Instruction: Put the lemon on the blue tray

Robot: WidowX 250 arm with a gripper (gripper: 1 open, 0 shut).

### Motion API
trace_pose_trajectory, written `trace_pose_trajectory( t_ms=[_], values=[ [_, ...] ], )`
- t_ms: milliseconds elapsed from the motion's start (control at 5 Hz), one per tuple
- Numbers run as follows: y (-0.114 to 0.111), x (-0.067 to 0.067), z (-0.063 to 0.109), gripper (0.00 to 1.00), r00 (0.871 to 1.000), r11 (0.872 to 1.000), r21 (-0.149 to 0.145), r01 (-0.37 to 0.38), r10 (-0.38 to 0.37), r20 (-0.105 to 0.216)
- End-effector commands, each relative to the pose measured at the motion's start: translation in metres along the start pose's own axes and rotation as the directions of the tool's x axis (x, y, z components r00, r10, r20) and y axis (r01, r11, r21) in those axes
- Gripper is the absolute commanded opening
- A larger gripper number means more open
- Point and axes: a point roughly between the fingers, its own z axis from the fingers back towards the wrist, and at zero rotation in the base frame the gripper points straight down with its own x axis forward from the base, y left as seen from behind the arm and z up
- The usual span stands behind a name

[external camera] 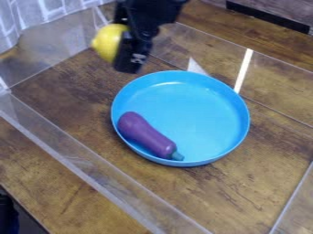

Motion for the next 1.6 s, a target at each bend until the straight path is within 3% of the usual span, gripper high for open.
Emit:
trace_pose_trajectory(
  t_ms=[0, 400, 600, 800, 1200, 1400],
  values=[
    [-0.014, 0.019, 0.023, 0.00, 0.995, 0.997, 0.059, 0.046, -0.051, 0.089],
    [-0.020, 0.024, 0.026, 0.00, 0.980, 0.986, 0.085, 0.142, -0.152, 0.130],
    [-0.018, 0.033, 0.010, 1.00, 0.986, 0.992, 0.072, 0.104, -0.112, 0.122],
    [-0.021, 0.042, -0.012, 1.00, 0.991, 0.997, 0.055, 0.063, -0.069, 0.113],
    [-0.004, 0.042, -0.013, 1.00, 0.985, 0.994, 0.078, 0.072, -0.083, 0.151],
    [-0.007, 0.053, -0.015, 1.00, 0.988, 0.997, 0.075, 0.025, -0.036, 0.149]
  ],
)
